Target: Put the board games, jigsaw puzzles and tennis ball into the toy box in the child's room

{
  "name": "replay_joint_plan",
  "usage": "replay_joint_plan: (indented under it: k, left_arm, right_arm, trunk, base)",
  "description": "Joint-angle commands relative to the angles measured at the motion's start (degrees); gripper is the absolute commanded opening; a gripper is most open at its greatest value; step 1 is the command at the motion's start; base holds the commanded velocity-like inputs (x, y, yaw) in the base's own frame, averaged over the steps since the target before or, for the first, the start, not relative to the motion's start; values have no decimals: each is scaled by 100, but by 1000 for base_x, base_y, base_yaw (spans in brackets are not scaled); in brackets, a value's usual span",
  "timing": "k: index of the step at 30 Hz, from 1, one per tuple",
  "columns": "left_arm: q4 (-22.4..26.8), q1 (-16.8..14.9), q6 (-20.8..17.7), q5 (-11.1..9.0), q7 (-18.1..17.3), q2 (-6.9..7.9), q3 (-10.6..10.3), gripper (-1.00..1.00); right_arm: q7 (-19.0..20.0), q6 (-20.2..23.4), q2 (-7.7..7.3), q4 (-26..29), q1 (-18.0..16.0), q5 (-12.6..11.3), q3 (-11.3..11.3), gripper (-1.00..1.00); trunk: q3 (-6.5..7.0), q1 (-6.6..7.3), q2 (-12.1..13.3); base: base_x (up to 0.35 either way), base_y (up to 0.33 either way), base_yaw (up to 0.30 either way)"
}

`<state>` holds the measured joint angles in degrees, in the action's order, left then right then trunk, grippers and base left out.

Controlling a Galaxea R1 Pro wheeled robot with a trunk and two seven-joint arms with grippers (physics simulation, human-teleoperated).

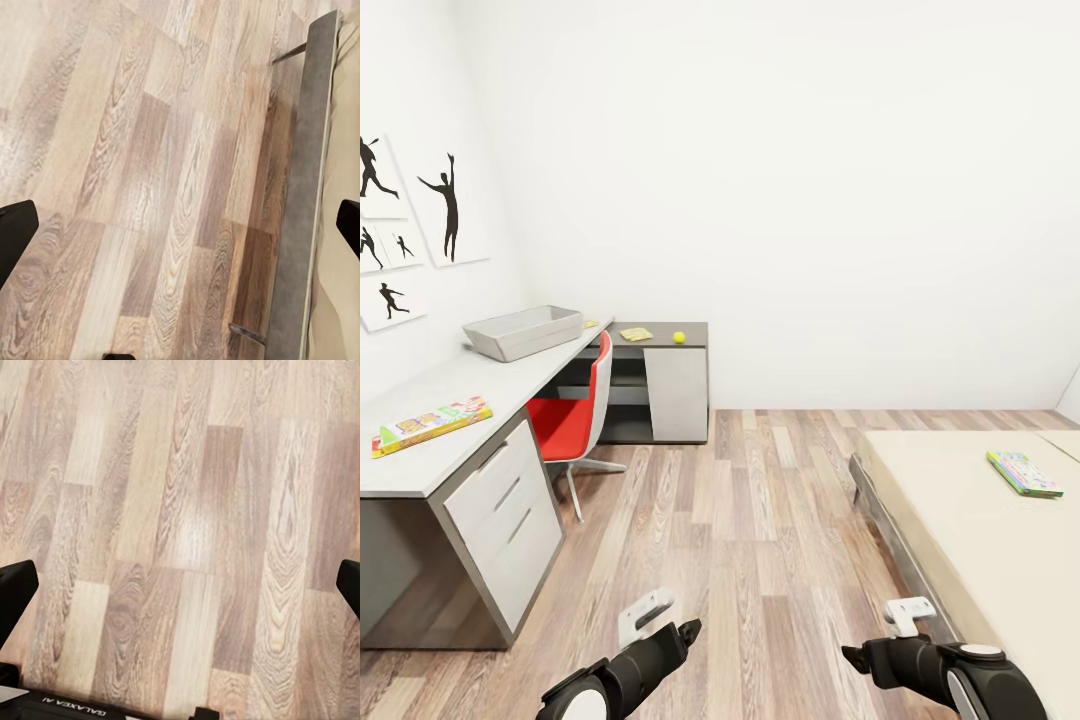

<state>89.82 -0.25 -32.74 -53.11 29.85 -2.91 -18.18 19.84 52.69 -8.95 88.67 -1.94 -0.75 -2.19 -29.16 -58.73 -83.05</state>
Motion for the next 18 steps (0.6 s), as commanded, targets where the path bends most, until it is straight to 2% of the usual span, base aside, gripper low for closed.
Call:
replay_joint_plan:
  k: [1,18]
  left_arm:
    - [9,-2,-4,-60,56,-1,-1,100]
    - [9,-3,-4,-61,60,-5,-9,100]
  right_arm:
    - [12,25,5,2,-4,-5,-9,100]
    - [4,14,12,-7,-2,-11,-19,100]
  trunk:
    - [-6,0,-3]
    - [-6,0,-3]
  base:
    - [0,0,0]
    - [-15,-4,0]
